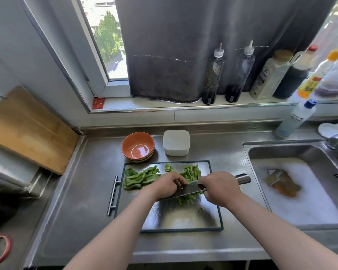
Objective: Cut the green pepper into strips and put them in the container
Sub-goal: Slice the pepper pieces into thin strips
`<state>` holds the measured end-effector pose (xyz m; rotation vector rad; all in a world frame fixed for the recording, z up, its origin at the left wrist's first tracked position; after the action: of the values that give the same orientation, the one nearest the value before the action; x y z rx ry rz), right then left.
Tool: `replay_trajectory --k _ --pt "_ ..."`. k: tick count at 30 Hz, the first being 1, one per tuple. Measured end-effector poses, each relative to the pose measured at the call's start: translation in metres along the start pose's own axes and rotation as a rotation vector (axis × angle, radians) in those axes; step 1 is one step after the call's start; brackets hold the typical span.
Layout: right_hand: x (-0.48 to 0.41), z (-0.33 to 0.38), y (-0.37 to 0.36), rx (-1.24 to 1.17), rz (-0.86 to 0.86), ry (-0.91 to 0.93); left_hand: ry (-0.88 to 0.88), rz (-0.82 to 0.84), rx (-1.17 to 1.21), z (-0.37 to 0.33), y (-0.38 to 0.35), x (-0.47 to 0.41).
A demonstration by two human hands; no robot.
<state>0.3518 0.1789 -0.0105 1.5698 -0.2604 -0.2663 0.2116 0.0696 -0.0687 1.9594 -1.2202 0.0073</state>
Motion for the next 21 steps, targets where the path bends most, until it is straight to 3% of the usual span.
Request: replay_trajectory --k 5,9,12,16,21 --pt "0.005 -0.001 -0.005 -0.035 0.029 -0.055 -0.041 0.023 0.016 0.005 0.007 -0.013" --pt "0.005 -0.007 -0.005 -0.079 0.044 -0.112 0.019 -0.275 0.249 0.014 0.051 -0.019" --pt "0.005 -0.021 -0.006 -0.181 0.060 -0.273 0.135 -0.497 0.377 0.044 0.081 -0.027" --pt "0.004 -0.034 -0.013 -0.402 0.067 -0.553 0.137 -0.553 0.166 0.059 0.081 -0.034" --pt "-0.010 -0.026 -0.023 -0.577 0.029 -0.681 -0.215 -0.305 -0.288 0.036 0.035 -0.053"
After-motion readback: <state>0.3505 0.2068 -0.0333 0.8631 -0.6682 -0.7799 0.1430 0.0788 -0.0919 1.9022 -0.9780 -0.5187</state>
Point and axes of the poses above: each hand's wrist, its own x-axis away from the middle knuckle, its own y-axis out of the back of the hand, z = x × y, the point moved 5 cm from there along -x, towards the middle knuckle, and after that the axes turned 11 degrees about -z, right-handed, at the moved point
